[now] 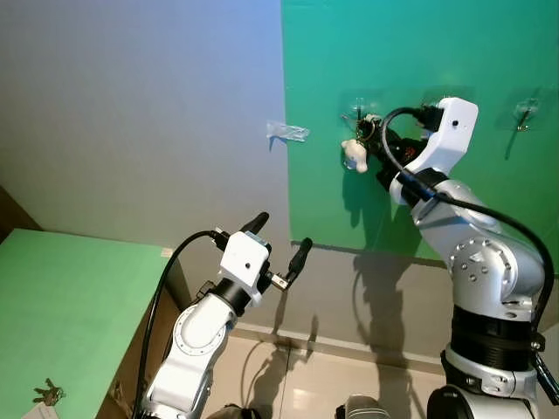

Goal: Hang keys on a hook

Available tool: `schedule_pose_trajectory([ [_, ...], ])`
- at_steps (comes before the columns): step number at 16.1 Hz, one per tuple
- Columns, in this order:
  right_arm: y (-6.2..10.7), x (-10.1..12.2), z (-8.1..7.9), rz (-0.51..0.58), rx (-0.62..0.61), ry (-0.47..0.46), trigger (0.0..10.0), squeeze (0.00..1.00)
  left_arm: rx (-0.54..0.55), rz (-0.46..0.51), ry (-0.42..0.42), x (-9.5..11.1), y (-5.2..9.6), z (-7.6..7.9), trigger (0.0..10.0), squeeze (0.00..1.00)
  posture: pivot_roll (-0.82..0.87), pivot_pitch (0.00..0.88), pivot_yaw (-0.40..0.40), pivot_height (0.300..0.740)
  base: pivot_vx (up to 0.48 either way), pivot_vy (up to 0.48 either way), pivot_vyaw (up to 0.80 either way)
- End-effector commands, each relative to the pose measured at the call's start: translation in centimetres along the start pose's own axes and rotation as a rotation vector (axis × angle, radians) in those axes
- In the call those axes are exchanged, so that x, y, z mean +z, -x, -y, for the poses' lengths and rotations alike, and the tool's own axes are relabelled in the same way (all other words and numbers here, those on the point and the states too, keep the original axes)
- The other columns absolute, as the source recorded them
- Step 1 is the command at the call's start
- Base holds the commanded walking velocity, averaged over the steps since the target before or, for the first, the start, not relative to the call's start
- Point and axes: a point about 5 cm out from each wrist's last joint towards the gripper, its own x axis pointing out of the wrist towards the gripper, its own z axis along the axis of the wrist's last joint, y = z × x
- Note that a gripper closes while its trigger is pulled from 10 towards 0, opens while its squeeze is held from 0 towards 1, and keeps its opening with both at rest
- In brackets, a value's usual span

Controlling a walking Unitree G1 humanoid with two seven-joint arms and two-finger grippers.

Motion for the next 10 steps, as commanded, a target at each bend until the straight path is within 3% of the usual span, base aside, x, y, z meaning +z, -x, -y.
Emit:
schedule_pose_trajectory([
  [1, 0.0, 0.1, 0.9, -0.018, -0.06, -0.034, 0.0, 0.0, 0.01, -0.006, -0.006, 0.1, 0.2, -0.1, 10.0, 0.0, -0.25, 0.042, 0.092, 0.72, 0.0, 0.0, 0.0],
  [2, 0.0, 0.3, 0.9, -0.018, -0.064, -0.031, 0.0, 0.0, 0.011, -0.006, -0.006, 0.1, 0.2, -0.1, 10.0, 0.0, -0.25, 0.044, 0.09, 0.72, 0.0, 0.0, 0.0],
  [4, 0.1, 1.2, 0.7, 0.039, -0.07, 0.128, 0.0, 0.0, 0.012, -0.005, -0.006, 0.1, 0.2, -0.1, 10.0, 0.0, -0.25, 0.047, 0.091, 0.72, 0.0, 0.0, 0.0],
  [5, 0.5, 2.4, -0.9, 0.154, -0.034, 0.438, 0.0, 0.0, 0.012, -0.006, -0.005, 0.1, 0.2, -0.1, 10.0, 0.0, -0.25, 0.047, 0.091, 0.72, 0.0, 0.0, 0.0],
  [7, 0.6, 3.2, -1.6, 0.229, -0.023, 0.577, 0.0, 0.0, 0.014, -0.006, -0.006, 0.1, 0.2, -0.1, 10.0, 0.0, -0.25, 0.048, 0.092, 0.72, 0.0, 0.0, 0.0],
  [10, 1.0, 3.1, -1.4, 0.302, -0.035, 0.748, 0.0, 0.0, 0.018, -0.008, -0.011, 0.1, 0.2, -0.2, 10.0, 0.0, -0.25, 0.046, 0.09, 0.72, 0.0, 0.0, 0.0],
])
